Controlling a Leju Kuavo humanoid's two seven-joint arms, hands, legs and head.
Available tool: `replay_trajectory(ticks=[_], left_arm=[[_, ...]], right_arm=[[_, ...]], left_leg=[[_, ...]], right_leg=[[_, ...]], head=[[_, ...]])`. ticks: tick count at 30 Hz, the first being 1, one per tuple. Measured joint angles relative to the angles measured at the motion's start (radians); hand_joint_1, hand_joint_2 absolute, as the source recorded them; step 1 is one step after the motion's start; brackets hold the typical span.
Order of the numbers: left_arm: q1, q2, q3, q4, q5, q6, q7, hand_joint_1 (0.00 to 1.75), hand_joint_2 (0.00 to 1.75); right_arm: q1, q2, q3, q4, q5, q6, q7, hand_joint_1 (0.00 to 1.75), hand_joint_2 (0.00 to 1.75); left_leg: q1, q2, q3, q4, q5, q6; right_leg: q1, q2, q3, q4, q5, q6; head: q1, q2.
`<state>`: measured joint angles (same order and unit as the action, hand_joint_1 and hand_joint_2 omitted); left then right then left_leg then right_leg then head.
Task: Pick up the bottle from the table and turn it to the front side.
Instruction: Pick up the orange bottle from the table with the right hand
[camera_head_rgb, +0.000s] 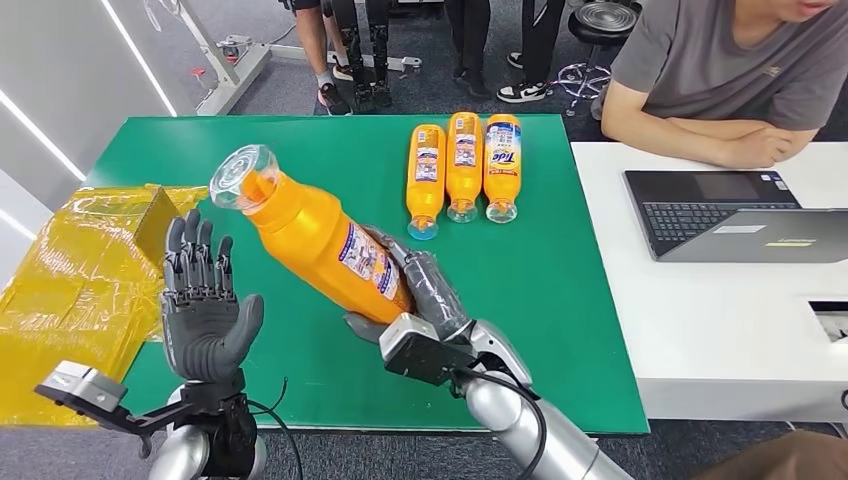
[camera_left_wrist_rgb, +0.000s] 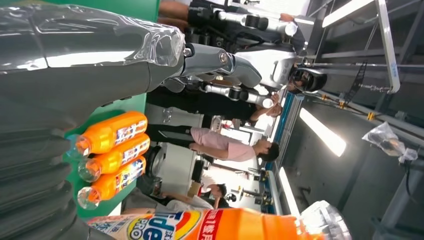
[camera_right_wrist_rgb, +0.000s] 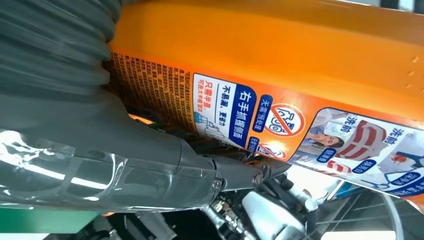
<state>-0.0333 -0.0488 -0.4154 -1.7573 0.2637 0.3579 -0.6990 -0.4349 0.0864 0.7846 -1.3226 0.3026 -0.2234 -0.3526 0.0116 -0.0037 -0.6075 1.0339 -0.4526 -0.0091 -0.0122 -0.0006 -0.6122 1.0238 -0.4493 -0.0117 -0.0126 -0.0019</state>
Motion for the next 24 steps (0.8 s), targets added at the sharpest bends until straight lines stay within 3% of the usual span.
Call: replay_trajectory(ticks=[13,24], left_arm=[[-0.022,-0.004,-0.002,0.039,-0.003,-0.073,0.036,0.00,1.75],[-0.039,-0.025,-0.002,0.067,-0.021,-0.082,0.046,0.00,1.75]], right_arm=[[0.018,-0.005,0.016,-0.010,0.065,0.080,0.051,1.75,1.75],[0.049,-0.010,-0.007,-0.011,0.134,0.119,0.082,1.75,1.75]], left_leg=[[0.000,0.000,0.000,0.000,0.000,0.000],[0.000,0.000,0.000,0.000,0.000,0.000]], right_leg=[[0.000,0.000,-0.001,0.000,0.000,0.000],[0.000,0.001,-0.001,0.000,0.000,0.000]], head=[[0.000,0.000],[0.000,0.000]])
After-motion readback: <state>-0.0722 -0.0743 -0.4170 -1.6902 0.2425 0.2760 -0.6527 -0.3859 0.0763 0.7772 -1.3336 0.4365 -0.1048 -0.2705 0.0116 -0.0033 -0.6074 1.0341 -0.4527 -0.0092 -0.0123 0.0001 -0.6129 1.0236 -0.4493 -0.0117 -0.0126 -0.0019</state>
